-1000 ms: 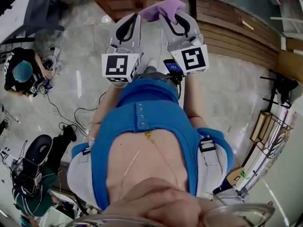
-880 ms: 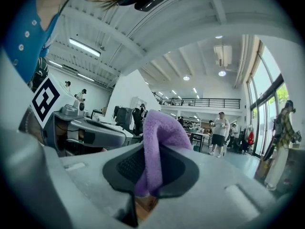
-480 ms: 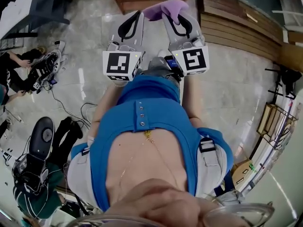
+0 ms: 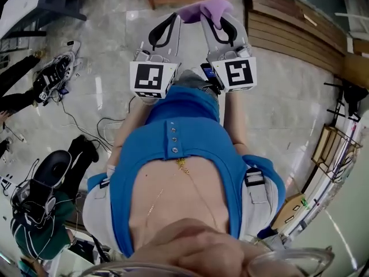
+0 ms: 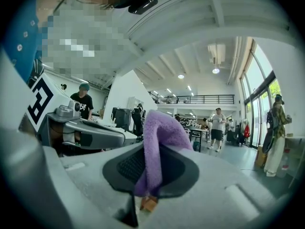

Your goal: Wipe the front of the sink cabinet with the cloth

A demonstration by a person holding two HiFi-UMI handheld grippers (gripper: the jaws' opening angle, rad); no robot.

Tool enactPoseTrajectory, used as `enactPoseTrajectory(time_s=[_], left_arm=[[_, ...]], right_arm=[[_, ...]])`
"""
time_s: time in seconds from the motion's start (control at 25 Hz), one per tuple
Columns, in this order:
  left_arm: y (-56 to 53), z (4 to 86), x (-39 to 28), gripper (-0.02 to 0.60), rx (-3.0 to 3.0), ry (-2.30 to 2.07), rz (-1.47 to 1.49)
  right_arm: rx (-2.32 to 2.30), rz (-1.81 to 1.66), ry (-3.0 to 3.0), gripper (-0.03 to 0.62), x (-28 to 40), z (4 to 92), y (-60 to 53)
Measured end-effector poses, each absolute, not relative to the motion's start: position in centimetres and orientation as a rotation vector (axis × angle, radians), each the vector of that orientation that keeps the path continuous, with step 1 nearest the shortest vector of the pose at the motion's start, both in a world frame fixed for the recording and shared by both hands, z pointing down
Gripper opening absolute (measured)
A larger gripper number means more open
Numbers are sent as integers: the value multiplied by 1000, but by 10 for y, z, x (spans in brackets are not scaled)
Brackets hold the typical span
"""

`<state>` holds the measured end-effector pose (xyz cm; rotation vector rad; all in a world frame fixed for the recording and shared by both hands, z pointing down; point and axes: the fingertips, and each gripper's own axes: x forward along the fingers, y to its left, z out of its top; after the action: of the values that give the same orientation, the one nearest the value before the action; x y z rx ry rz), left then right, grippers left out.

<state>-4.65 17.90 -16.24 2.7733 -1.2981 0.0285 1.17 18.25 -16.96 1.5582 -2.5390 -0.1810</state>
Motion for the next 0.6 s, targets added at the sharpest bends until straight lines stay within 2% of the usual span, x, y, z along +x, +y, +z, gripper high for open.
enactPoseTrajectory(time_s=[0.6], left_arm=[[187,-179,13,-1,2803,-1379,55]], right_arm=[[1497,-183,-2590,63,64,-178,188]])
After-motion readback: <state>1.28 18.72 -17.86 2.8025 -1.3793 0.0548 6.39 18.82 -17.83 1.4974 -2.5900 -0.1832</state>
